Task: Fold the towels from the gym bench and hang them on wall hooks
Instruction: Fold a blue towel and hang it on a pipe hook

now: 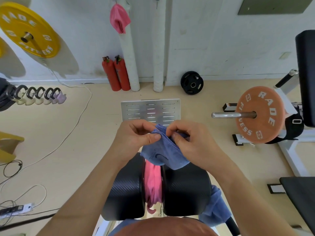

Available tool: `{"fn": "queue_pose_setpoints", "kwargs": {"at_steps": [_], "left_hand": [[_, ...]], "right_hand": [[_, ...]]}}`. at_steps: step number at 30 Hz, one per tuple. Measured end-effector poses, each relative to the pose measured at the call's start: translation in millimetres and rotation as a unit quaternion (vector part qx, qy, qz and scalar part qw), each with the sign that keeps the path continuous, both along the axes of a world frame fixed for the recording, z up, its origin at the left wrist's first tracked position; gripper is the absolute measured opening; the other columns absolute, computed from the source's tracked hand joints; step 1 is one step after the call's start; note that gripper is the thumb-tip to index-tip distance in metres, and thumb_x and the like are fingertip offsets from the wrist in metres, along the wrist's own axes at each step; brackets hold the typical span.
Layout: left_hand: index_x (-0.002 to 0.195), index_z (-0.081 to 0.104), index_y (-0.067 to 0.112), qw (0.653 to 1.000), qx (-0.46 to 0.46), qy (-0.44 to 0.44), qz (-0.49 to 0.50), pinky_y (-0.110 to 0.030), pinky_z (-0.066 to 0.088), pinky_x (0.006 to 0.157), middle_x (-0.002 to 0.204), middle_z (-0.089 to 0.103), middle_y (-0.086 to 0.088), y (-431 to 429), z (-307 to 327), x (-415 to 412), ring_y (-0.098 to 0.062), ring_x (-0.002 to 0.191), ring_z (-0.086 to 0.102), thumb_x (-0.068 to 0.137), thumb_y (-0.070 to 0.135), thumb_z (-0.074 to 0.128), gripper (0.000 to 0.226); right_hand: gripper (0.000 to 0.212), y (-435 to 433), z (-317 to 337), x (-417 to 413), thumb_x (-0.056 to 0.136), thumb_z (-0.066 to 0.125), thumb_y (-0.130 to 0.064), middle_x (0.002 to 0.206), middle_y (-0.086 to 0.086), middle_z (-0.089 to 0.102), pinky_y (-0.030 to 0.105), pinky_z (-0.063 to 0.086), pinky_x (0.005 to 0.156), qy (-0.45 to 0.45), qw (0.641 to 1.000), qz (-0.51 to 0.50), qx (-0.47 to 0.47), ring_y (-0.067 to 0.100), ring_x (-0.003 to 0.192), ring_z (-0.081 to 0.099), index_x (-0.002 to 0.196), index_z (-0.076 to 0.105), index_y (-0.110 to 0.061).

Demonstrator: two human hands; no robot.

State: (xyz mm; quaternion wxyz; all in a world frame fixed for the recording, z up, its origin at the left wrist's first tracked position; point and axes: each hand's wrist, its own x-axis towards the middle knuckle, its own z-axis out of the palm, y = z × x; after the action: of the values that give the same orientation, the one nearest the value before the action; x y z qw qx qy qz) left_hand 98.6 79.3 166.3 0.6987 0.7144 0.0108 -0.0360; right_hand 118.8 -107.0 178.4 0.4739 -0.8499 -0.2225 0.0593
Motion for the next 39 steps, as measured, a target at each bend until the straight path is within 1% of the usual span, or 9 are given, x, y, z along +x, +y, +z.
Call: {"fn": "queue_pose_setpoints", "kwargs": {"at_steps": [3, 7, 10, 15, 18, 23, 28, 36, 39], "left_hand": [[0.067, 0.075, 0.02, 1.0, -0.005, -0.009, 0.02, -0.024, 0.054, 0.069, 0.077, 0.074, -0.005, -2, 0, 1, -0.017, 0.074, 0.068, 0.061, 0.005, 0.078, 0.017], [0.063, 0.075, 0.022, 0.997, -0.039, -0.004, 0.073, -0.022, 0.054, 0.066, 0.071, 0.073, 0.003, -3, 3, 2, -0.01, 0.068, 0.066, 0.058, 0.011, 0.075, 0.012], [0.061, 0.075, 0.025, 0.994, -0.041, 0.002, 0.1, -0.021, 0.052, 0.066, 0.067, 0.072, 0.007, 3, 4, 4, -0.008, 0.067, 0.065, 0.064, 0.002, 0.077, 0.024], [0.062, 0.075, 0.025, 0.989, 0.007, 0.01, 0.148, -0.02, 0.052, 0.064, 0.065, 0.071, 0.007, 8, 1, 4, -0.007, 0.064, 0.064, 0.073, -0.004, 0.072, 0.031], [0.065, 0.073, 0.023, 0.989, 0.048, 0.004, 0.137, -0.019, 0.051, 0.065, 0.067, 0.072, 0.005, 0, 2, 2, -0.007, 0.065, 0.066, 0.071, -0.004, 0.076, 0.027], [0.061, 0.071, 0.032, 0.99, 0.111, -0.018, 0.08, -0.024, 0.054, 0.068, 0.066, 0.071, 0.008, -20, 4, 3, -0.008, 0.067, 0.066, 0.068, 0.0, 0.08, 0.034], [0.068, 0.072, 0.035, 0.988, 0.119, -0.048, 0.089, -0.031, 0.056, 0.079, 0.077, 0.073, 0.006, -11, 4, 1, -0.014, 0.079, 0.07, 0.066, 0.009, 0.083, 0.028], [0.081, 0.069, 0.044, 0.974, 0.226, -0.023, -0.011, -0.015, 0.045, 0.088, 0.097, 0.065, 0.032, 9, -18, -8, 0.006, 0.097, 0.06, 0.066, 0.025, 0.081, 0.027], [0.093, 0.07, 0.029, 0.963, 0.261, 0.01, -0.064, -0.03, 0.053, 0.081, 0.094, 0.069, 0.013, 2, -27, -3, -0.008, 0.088, 0.065, 0.065, 0.037, 0.075, 0.03]], "right_hand": [[0.013, -2, 6, -1, 0.083, 0.056, -0.036, 0.078, -0.012, 0.059, 0.017, 0.044, 0.064, -0.012, 1.0, 0.001, -0.029, 0.005, 0.074, 0.057, 0.072, 0.062, -0.034], [0.053, -17, 12, 5, 0.07, 0.052, -0.073, 0.086, -0.01, 0.053, 0.026, 0.044, 0.066, -0.044, 0.963, 0.034, -0.264, 0.006, 0.081, 0.05, 0.072, 0.069, -0.023], [0.037, -32, 13, 12, 0.077, 0.061, -0.057, 0.094, -0.007, 0.054, 0.03, 0.042, 0.074, -0.084, 0.918, 0.07, -0.38, 0.011, 0.092, 0.046, 0.078, 0.071, -0.022], [0.031, -49, 21, 26, 0.083, 0.064, -0.046, 0.095, -0.013, 0.062, 0.035, 0.046, 0.081, -0.01, 0.947, 0.054, -0.316, 0.009, 0.091, 0.055, 0.076, 0.072, -0.017], [0.025, -52, 29, 34, 0.077, 0.068, -0.045, 0.106, -0.014, 0.055, 0.034, 0.046, 0.086, -0.003, 0.945, 0.044, -0.323, 0.011, 0.1, 0.054, 0.094, 0.063, -0.027], [0.072, -8, 36, 24, 0.076, 0.073, -0.026, 0.119, -0.021, 0.045, 0.019, 0.041, 0.086, 0.002, 0.976, 0.087, -0.198, 0.0, 0.104, 0.049, 0.138, 0.037, -0.035], [0.011, 23, 27, 35, 0.084, 0.063, -0.02, 0.084, -0.002, 0.069, 0.04, 0.05, 0.073, -0.031, 0.972, 0.118, -0.198, 0.018, 0.081, 0.062, 0.093, 0.068, -0.02], [0.013, 28, 45, 46, 0.079, 0.063, -0.007, 0.073, -0.01, 0.063, 0.013, 0.041, 0.062, -0.008, 0.969, 0.171, -0.177, 0.001, 0.068, 0.054, 0.084, 0.064, -0.019], [0.017, 26, 59, 52, 0.08, 0.063, -0.004, 0.071, -0.011, 0.061, 0.012, 0.043, 0.063, 0.026, 0.966, 0.201, -0.162, 0.0, 0.069, 0.055, 0.082, 0.063, -0.022]]}}
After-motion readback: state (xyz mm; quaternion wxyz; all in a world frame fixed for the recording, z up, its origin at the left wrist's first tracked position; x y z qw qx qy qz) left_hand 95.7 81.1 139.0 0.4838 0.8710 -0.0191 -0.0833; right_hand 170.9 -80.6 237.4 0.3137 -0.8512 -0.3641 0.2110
